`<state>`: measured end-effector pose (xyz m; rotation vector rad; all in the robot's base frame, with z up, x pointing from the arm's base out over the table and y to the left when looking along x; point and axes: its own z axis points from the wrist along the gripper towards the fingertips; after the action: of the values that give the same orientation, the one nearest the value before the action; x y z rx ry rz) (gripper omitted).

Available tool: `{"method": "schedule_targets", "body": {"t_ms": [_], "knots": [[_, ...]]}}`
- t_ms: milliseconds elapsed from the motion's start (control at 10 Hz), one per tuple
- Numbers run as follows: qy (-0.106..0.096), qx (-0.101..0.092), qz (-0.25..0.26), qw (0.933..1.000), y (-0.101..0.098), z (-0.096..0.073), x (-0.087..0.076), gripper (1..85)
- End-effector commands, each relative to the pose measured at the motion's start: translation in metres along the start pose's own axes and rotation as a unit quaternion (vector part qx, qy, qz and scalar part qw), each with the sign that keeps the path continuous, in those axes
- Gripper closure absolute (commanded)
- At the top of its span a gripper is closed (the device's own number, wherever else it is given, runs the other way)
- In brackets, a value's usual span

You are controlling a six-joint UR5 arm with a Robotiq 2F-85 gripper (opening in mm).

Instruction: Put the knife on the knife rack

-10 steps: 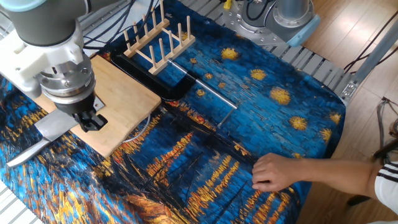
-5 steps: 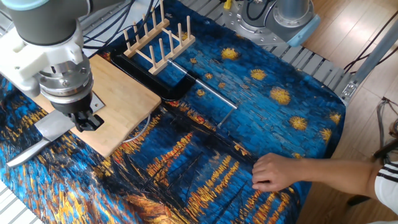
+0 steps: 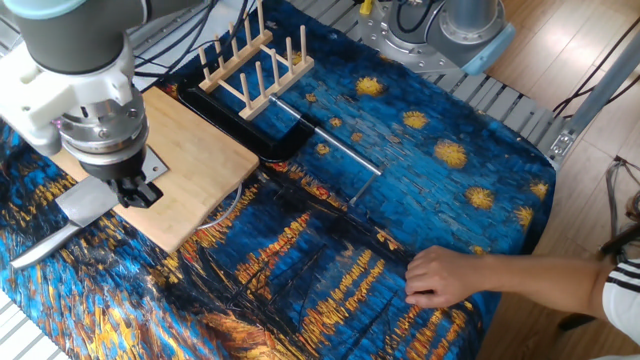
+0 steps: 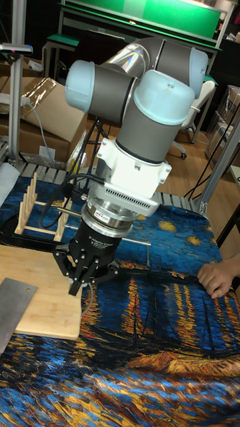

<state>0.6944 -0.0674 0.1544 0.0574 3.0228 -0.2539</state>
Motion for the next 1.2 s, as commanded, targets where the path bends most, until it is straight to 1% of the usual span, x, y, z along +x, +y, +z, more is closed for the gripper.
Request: {"method": "schedule_targets", "body": {"t_ms": [0,100,200,300,400,500,600,700,800,900,1100], "knots": [[-0.017,-0.011,0.019,0.9996,0.004,-0.001,-0.009,84.7],[-0.033,0.001,0.007,0.9994,-0.002,-0.001,-0.017,84.7],[-0.052,0.001,-0.007,0.9986,-0.002,-0.002,-0.027,84.7],[-0.044,0.022,-0.027,0.9984,-0.012,-0.002,-0.023,84.7],[-0.031,0.016,-0.044,0.9984,-0.01,0.003,-0.026,76.0],[-0.029,0.012,-0.065,0.9974,-0.013,0.012,-0.046,67.0],[-0.013,0.008,-0.075,0.9971,-0.018,0.024,-0.057,61.3],[-0.002,0.007,-0.076,0.9971,-0.02,0.036,-0.065,57.7],[-0.002,0.007,-0.075,0.9972,-0.018,0.054,-0.079,57.7],[-0.007,0.008,-0.075,0.9971,-0.016,0.067,-0.089,57.7],[-0.015,0.007,-0.075,0.997,-0.011,0.084,-0.098,57.7]]}}
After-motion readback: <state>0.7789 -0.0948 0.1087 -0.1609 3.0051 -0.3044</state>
